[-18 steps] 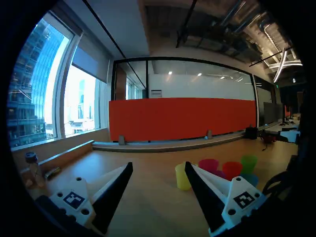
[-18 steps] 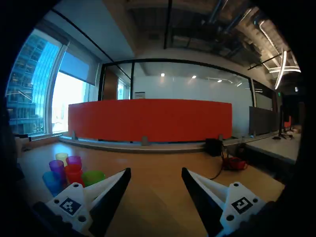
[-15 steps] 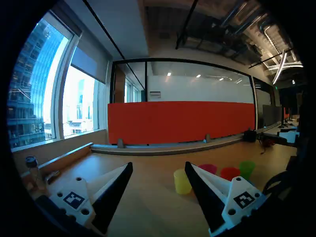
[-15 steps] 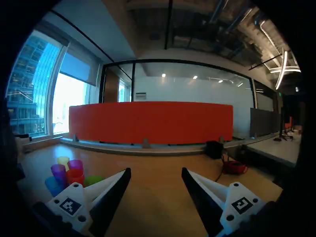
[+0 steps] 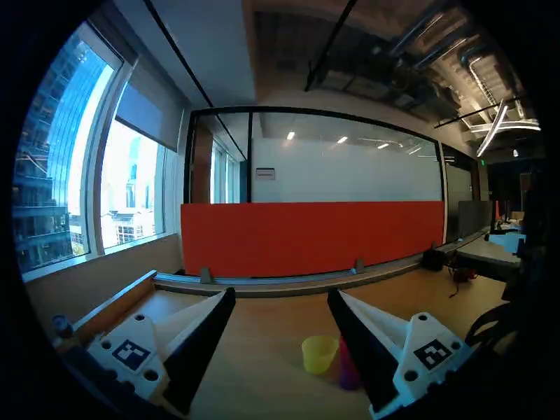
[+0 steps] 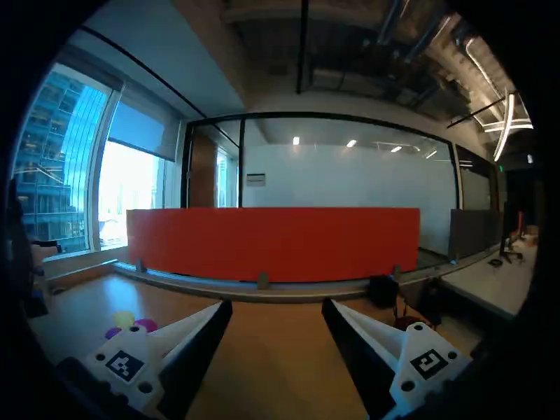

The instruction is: Pour water

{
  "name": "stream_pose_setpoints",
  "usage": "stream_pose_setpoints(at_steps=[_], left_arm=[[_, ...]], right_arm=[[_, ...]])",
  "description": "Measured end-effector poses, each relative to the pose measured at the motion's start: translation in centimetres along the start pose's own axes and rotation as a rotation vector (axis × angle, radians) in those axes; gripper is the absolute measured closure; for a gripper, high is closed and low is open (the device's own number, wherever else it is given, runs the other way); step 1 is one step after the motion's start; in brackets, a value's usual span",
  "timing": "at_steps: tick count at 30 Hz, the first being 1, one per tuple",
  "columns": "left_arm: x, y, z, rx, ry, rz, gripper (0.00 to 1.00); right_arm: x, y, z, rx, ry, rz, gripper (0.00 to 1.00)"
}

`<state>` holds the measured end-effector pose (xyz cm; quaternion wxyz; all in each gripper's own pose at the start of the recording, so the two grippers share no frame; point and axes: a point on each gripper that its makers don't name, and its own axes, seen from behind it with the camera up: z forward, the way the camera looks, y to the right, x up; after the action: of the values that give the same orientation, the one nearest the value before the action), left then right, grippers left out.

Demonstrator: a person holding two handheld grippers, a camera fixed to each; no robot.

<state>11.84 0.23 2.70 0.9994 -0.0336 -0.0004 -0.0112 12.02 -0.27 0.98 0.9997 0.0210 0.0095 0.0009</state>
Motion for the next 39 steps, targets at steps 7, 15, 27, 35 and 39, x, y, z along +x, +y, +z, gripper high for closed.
stream_pose_setpoints(at_steps=[7, 15, 27, 35, 39], left_arm=[[3.6, 0.3, 0.7, -0.026, -0.005, -0.004, 0.02], [7.6, 0.9, 1.2, -0.075, -0.005, -0.012, 0.02], [9.0, 2.8, 0.9, -0.201, -0.014, -0.008, 0.02], [9.5, 6.6, 0.4, -0.374, -0.016, -0.052, 0.02], [9.8, 7.5, 0.2, -0.428, -0.015, -0.062, 0.02]], right_arm=[[4.1, 0.0, 0.3, 0.008, 0.018, -0.011, 0.01], [7.2, -0.2, 0.4, 0.029, 0.023, -0.008, 0.01], [7.0, -1.4, 0.4, 0.139, -0.009, -0.016, 0.01], [8.4, -3.8, -0.3, 0.274, -0.002, -0.023, 0.01], [8.7, -5.1, -0.8, 0.336, -0.005, -0.024, 0.01]])
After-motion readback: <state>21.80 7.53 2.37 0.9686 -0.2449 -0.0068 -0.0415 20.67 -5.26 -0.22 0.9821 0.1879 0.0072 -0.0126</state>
